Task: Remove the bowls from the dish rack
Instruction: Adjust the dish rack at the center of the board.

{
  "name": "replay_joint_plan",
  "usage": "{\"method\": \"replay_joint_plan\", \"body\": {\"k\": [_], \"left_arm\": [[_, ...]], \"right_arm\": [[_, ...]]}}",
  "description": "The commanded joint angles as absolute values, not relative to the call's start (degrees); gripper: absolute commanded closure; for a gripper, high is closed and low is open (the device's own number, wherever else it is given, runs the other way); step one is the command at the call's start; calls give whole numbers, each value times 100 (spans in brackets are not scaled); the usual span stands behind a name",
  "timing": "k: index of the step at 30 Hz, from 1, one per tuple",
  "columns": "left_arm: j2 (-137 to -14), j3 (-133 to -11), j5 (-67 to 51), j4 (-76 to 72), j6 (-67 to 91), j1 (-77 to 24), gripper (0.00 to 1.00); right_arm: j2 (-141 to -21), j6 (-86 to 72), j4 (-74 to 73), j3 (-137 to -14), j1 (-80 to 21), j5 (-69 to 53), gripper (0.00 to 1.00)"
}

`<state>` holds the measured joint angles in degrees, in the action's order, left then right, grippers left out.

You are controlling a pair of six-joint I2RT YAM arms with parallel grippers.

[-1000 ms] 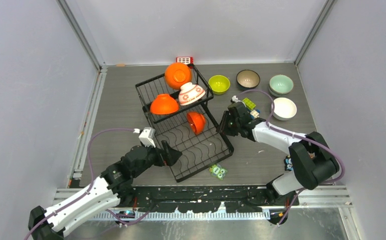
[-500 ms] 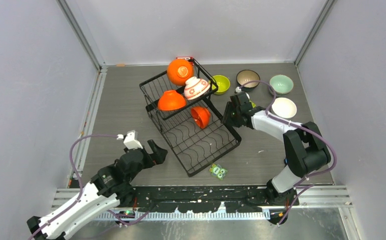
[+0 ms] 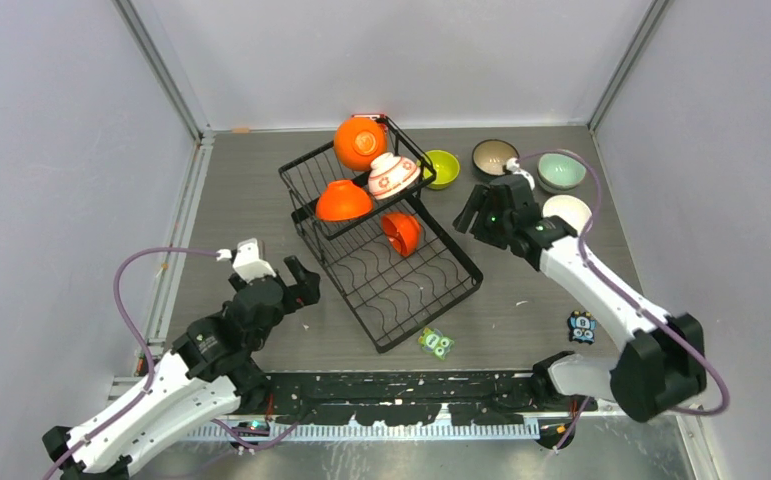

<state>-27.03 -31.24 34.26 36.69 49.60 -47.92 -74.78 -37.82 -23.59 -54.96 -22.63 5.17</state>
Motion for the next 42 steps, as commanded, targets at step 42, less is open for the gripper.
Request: {"method": "replay_joint_plan", "body": {"k": [42], "left_arm": [[-2039,-2327,2711,3859,5852,-4083,8]], "right_arm": [[-6881,-6898,-2726,-3700,-3641,1517,64]]}}
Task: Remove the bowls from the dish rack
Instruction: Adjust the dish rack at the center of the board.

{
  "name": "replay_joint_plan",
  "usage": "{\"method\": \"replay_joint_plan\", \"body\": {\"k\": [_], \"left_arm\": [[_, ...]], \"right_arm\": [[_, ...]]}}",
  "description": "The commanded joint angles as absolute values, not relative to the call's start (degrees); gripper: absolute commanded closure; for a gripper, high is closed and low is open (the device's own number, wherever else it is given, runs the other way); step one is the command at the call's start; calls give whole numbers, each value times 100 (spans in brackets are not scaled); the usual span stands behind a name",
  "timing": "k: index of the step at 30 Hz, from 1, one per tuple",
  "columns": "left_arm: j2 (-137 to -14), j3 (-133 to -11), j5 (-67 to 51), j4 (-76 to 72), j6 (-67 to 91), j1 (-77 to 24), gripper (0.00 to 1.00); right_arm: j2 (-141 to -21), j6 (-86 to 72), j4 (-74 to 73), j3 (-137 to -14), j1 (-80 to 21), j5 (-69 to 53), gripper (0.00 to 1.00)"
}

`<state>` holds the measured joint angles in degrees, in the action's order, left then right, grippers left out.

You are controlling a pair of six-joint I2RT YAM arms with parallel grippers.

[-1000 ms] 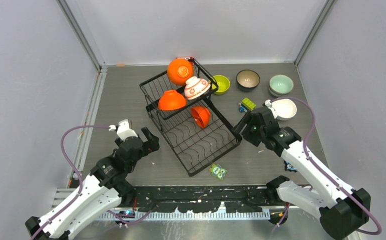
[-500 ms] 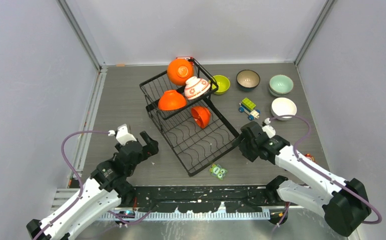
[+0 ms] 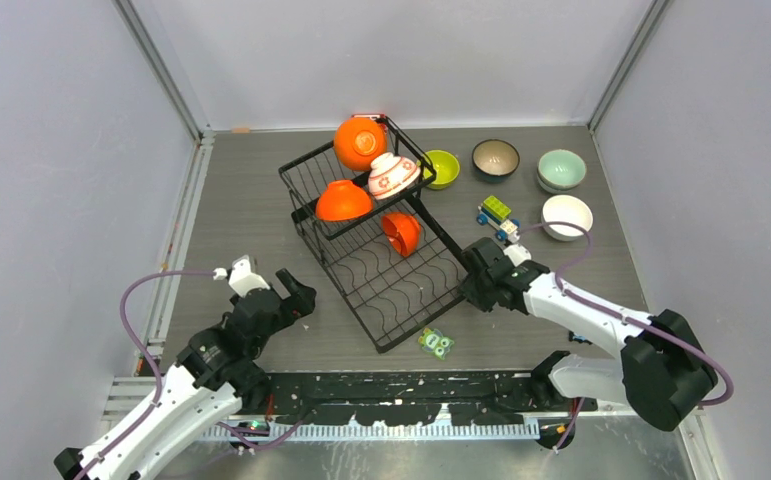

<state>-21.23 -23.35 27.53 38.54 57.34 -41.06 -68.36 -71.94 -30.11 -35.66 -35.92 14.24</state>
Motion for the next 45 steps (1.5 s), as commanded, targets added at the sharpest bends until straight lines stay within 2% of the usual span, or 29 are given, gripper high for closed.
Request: {"method": "replay_joint_plan", "body": {"k": [1,14,26,32,45], "left_arm": [[-2051,-2335,2712,3867,5853,-4076,9],[-2071,-2325,2678,3927,5869,-4078,9],[-2045,-2332,2567,4005,5905,-4073,9],[-1890,-2227,2414,4064,6036,-4074,9],[-1751,-2143,2285,4097,6155,-4082,10]], "right_arm": [[-6916,-6812,-2729,-3723,-3654,1508,67],[-7759,-5234,-2787,-4334,-3750,1213,99],[-8397,-4110,-2952,-4924,-3763,1119,99],[-8325,-3587,-3038,-5112,-3722,1393,99],[-8938,-2609,-3205,-5783,-3611,1984,99]]}}
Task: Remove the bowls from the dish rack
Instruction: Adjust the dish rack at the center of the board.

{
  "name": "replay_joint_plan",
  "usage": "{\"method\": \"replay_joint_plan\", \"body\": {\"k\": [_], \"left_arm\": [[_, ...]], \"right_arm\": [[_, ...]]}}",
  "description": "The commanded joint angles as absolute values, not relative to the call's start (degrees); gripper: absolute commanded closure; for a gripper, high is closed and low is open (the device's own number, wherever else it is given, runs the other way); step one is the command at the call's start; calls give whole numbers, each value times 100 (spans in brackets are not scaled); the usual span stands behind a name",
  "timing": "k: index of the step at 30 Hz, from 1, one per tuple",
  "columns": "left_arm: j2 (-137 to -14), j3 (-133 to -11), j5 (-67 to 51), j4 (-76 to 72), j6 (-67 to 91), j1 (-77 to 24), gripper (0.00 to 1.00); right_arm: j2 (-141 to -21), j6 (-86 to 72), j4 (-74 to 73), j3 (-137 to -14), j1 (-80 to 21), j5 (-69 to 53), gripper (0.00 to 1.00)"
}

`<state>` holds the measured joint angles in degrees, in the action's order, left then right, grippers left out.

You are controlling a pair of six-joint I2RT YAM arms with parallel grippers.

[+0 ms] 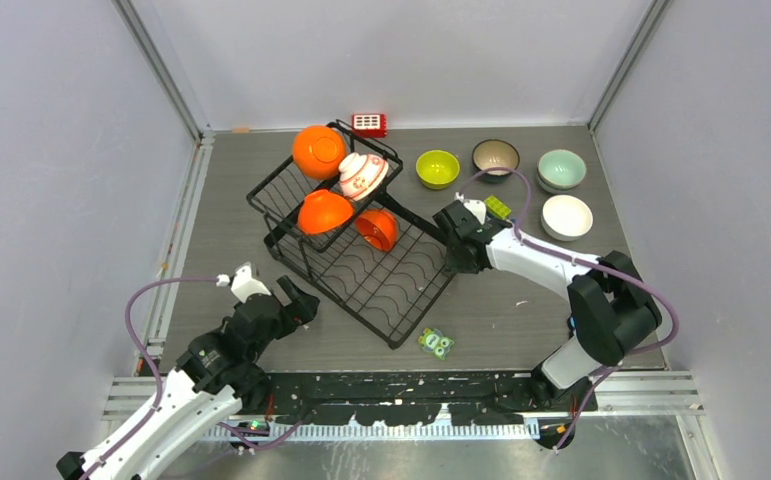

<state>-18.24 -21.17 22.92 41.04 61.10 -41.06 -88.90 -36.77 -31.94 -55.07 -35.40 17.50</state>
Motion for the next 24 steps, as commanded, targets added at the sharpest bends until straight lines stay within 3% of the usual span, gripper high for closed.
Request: {"method": "replay_joint_plan", "body": {"k": [1,3,7,9,17,20,24], "left_arm": [[-1733,-2149,2285,4108,6157,-4079,10],[-1721,-2172,2286,4113,6142,-4080,10],[-1687,-2233,2101,3941,5912,-4078,10],[-1639,-2245,1995,3813,5854,-4078,10],[-1040,-2101,2150,3829,6201,-4078,11],[-1020,-2151,2240,4027,6225,-4078,11],[-1132,-2364,2365,4349,6226,-4077,11]], "right_arm": [[-8915,-2603,-3252,-5816,-3612,1972,98],[-8737,-2608,-3350,-5859,-3619,1911,89],[-8273,-2655,-3525,-5816,-3621,1617,56],[-8060,-2738,-3626,-5767,-3620,1498,45],[-6486,-2761,-3654,-5310,-3712,1389,39],[-6046,-2293,-3325,-5275,-4244,1649,39],[-6209,-1702,-2731,-5341,-5329,2902,39]]}}
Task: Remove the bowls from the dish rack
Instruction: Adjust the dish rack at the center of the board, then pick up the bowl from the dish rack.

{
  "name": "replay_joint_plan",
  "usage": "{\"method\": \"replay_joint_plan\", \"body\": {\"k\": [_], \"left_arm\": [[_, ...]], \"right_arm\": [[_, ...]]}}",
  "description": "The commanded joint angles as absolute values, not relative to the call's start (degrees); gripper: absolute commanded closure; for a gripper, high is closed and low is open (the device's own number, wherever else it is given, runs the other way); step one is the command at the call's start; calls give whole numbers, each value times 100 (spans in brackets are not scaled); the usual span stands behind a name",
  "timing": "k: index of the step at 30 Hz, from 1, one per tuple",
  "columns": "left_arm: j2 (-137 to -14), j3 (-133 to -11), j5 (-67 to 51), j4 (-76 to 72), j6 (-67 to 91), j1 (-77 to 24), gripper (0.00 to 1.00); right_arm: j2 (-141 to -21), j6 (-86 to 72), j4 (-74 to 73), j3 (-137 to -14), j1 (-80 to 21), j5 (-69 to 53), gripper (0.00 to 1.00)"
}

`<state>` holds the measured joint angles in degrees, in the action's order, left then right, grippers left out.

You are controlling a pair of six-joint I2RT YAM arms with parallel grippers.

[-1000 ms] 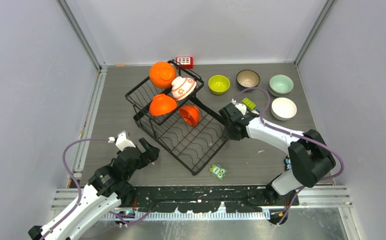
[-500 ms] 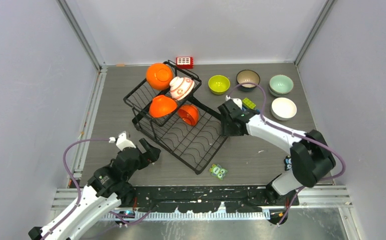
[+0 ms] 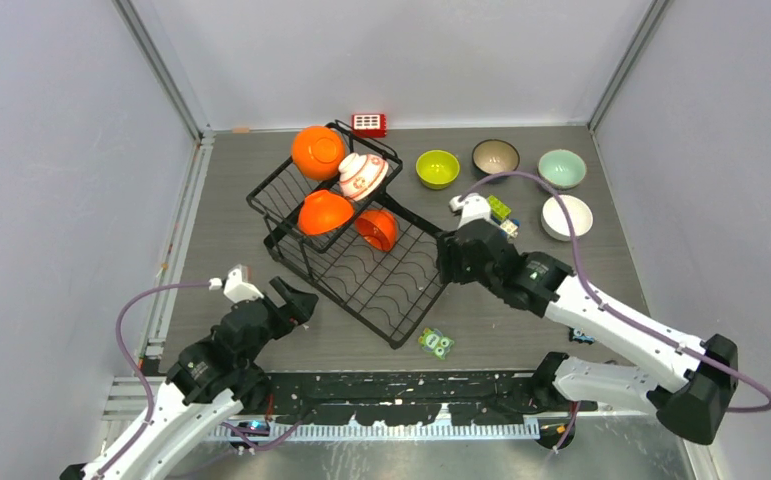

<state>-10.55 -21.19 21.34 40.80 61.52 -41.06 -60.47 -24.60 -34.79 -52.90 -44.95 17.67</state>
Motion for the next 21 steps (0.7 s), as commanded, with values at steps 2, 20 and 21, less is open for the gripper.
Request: {"method": "replay_joint_plan", "body": {"k": [2,20,21], "left_arm": [[-1177,-2463,2402,4483,6253,-4078,11],[-651,-2800,2549,5159,6218,-4078,11],[-629,-2803,2544,5179,6217,-4078,11]], "right_arm": [[-6420,-1402,-1991,-5194,-5728,3561,39],[-9230,1529,3624,-4545,-6306,4610,39],[-9346,1650,3802,-4540,-6334,4692,39]]}}
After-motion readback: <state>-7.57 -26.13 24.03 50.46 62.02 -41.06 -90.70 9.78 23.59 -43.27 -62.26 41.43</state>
